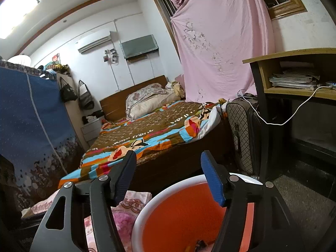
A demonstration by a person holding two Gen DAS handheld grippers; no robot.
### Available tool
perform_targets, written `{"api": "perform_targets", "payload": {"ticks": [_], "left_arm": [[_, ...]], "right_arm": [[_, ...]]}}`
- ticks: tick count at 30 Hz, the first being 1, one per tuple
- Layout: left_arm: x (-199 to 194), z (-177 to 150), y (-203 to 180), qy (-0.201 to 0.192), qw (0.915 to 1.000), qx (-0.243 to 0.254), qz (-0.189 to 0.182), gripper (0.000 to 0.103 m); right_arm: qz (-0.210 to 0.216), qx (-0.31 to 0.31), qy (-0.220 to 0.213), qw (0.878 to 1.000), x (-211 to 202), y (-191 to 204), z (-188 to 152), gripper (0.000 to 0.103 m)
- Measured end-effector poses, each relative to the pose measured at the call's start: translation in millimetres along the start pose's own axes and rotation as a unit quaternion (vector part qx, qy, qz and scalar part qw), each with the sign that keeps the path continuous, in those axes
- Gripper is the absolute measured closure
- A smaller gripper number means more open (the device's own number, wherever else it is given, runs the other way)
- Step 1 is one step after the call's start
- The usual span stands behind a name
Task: Collect trash
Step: 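Open the right tool over the orange basin to drop the packet, then bring both open tools back over the bedspread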
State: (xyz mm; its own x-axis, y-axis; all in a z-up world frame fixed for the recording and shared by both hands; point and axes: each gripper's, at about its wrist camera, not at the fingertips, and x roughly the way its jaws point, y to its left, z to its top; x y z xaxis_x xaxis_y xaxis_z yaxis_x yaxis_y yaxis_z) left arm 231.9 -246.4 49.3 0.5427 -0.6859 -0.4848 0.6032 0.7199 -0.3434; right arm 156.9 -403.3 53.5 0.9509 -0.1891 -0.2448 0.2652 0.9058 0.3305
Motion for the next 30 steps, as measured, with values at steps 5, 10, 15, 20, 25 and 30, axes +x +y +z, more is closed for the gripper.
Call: {"api": "perform_targets", "payload": {"ticks": [5, 10, 15, 20, 25, 30], "left_arm": [[-11.3, 0.6, 6.3, -0.025, 0.9994, -0.004, 0.023, 0.073], [-28.5, 3.2, 14.8, -0.055, 0.9968, -0.006, 0.057, 0.066], [-48.1, 5.2, 27.6, -0.084, 0.9919, -0.012, 0.094, 0.055], [-69.8, 3.0, 39.7, -0.117, 0.9845, -0.014, 0.13, 0.037], [-90.9, -0.2, 52.9, -0.151, 0.9726, -0.021, 0.175, 0.014], [-117.2, -8.0, 70.3, -0.203, 0.9524, -0.037, 0.224, 0.011]], "right_arm": [[0.003, -0.007, -0.01, 1.0, -2.1, 0.7, 1.1, 0.034], [0.01, -0.022, -0.034, 0.999, -8.0, 8.2, 2.3, 0.026], [0.017, -0.034, -0.061, 0.997, -13.4, 18.5, 3.9, 0.019], [0.029, -0.043, -0.088, 0.995, -19.3, 30.8, 1.8, 0.002], [0.042, -0.059, -0.114, 0.991, -25.1, 45.9, -2.0, 0.0], [0.06, -0.069, -0.133, 0.987, -30.1, 61.8, -7.4, 0.0]]}}
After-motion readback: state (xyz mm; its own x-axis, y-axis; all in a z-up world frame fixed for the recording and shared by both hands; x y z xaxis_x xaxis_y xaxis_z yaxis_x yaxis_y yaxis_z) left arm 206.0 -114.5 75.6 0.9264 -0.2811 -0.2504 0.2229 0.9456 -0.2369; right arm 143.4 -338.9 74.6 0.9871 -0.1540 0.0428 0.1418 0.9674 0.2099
